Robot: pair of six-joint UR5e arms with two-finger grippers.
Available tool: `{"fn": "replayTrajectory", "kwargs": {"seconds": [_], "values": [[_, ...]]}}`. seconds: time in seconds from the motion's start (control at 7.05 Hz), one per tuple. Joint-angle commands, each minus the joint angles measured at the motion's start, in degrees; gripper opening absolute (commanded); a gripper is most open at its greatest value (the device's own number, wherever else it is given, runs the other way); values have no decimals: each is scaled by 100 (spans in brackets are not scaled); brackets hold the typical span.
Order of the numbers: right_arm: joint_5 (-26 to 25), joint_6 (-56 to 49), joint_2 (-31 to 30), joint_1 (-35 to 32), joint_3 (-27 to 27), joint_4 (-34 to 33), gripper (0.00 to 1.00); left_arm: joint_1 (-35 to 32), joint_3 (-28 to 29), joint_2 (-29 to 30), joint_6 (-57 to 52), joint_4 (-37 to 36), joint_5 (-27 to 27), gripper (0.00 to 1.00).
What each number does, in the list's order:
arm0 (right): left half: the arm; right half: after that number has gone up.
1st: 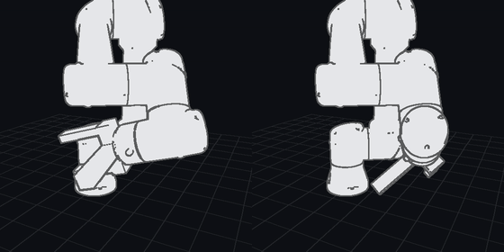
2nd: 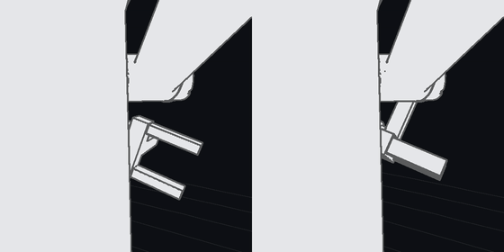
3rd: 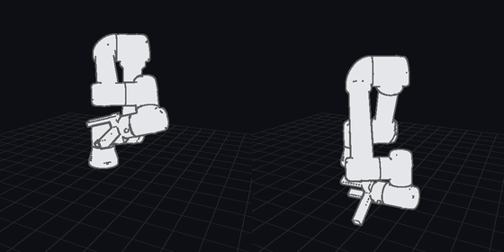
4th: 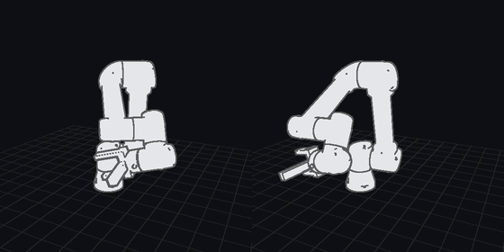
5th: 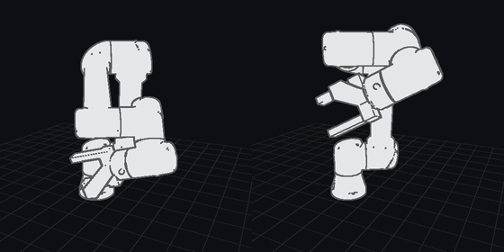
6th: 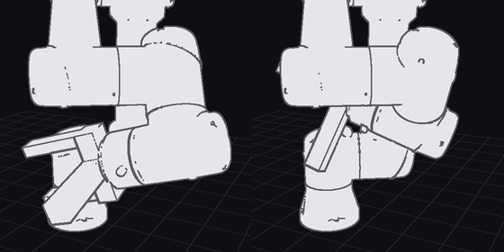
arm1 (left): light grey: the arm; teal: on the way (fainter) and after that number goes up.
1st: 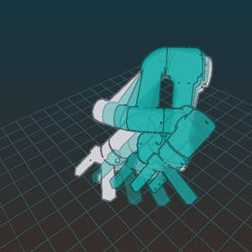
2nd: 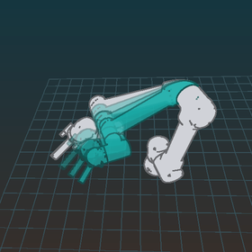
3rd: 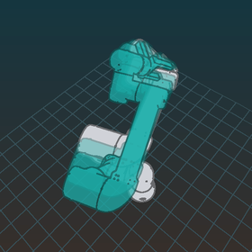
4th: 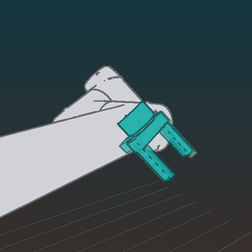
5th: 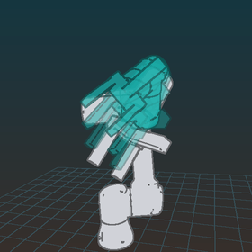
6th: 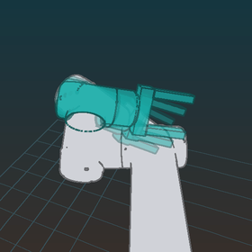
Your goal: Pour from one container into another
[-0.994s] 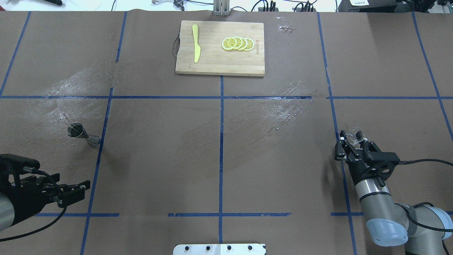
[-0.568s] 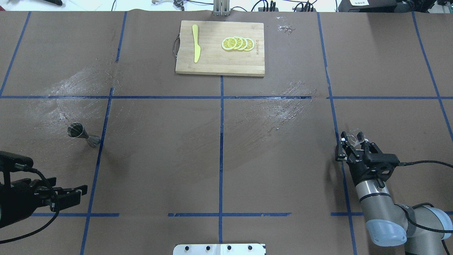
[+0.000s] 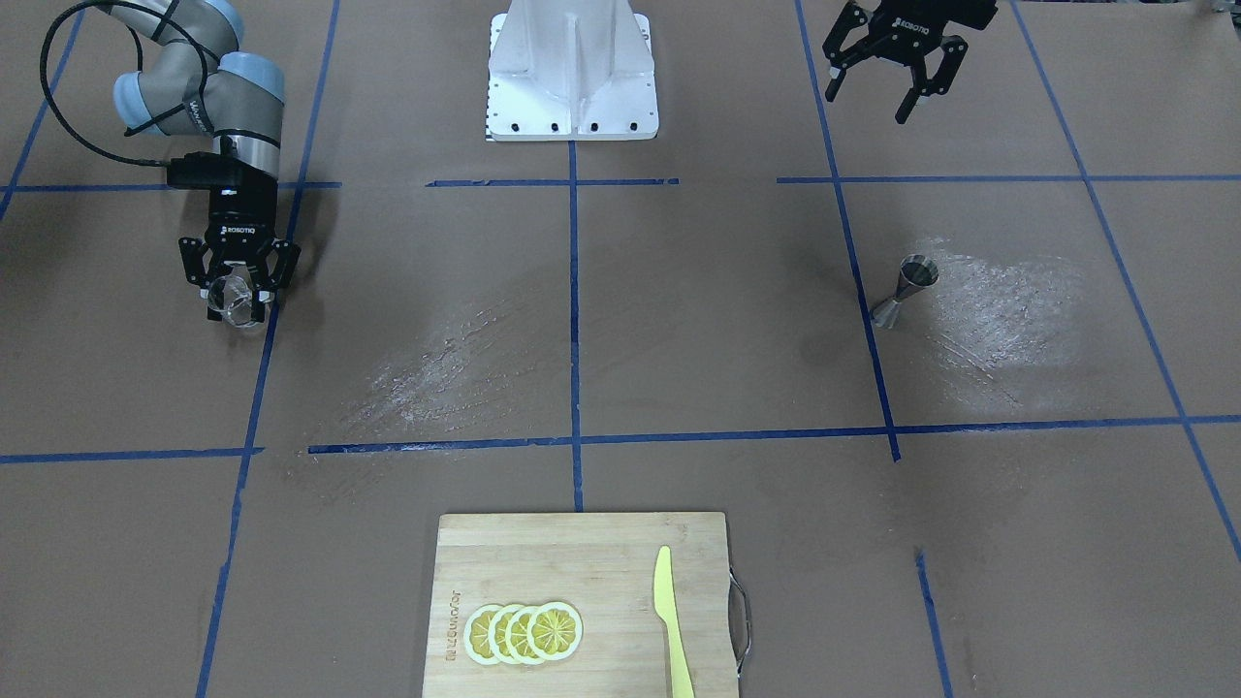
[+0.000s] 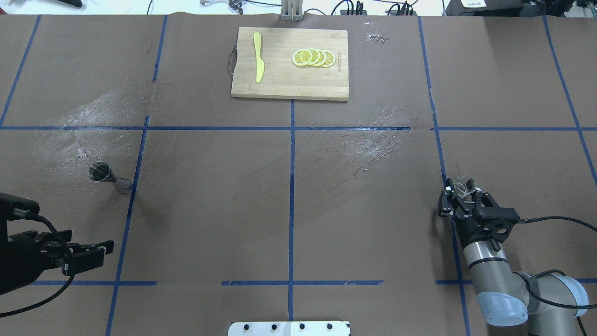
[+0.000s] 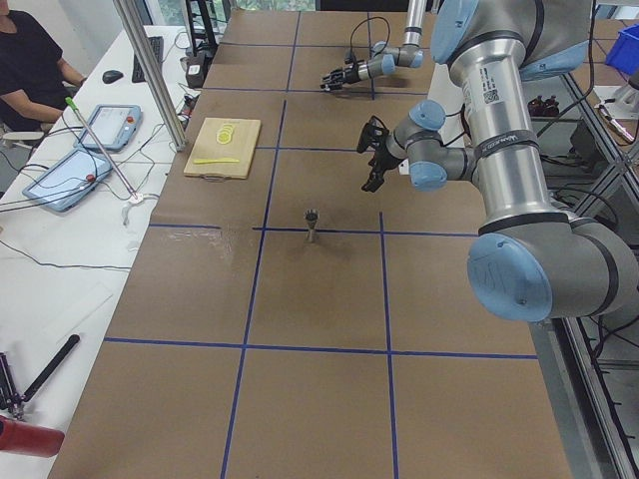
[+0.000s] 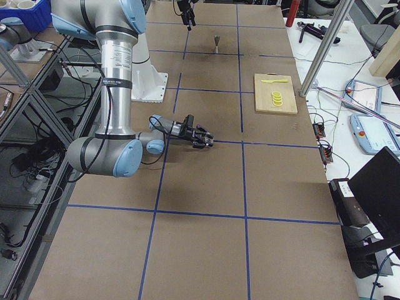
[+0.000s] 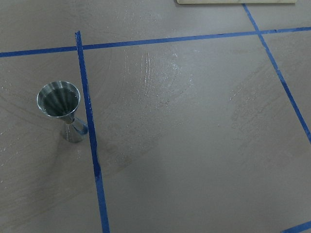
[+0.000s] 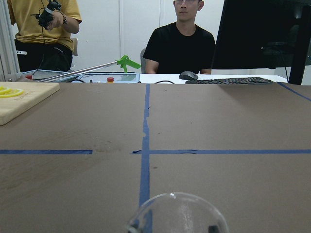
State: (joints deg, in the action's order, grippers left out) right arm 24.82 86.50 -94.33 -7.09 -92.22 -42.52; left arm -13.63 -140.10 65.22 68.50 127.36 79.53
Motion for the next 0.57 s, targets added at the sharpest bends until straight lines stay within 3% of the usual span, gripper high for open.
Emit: {"fn": "replayTrajectory", "kwargs": {"seconds": [0.0, 0.14, 0.43], "values": [[-3, -54, 29, -12, 11, -2, 68, -25, 9, 17, -4, -1, 9, 100], [-12, -72, 29, -12, 19, 7, 100, -25, 26, 43, -4, -1, 9, 100], [-30, -81, 20, -20, -7, 7, 100, -34, 44, 79, 5, -1, 9, 100]]}}
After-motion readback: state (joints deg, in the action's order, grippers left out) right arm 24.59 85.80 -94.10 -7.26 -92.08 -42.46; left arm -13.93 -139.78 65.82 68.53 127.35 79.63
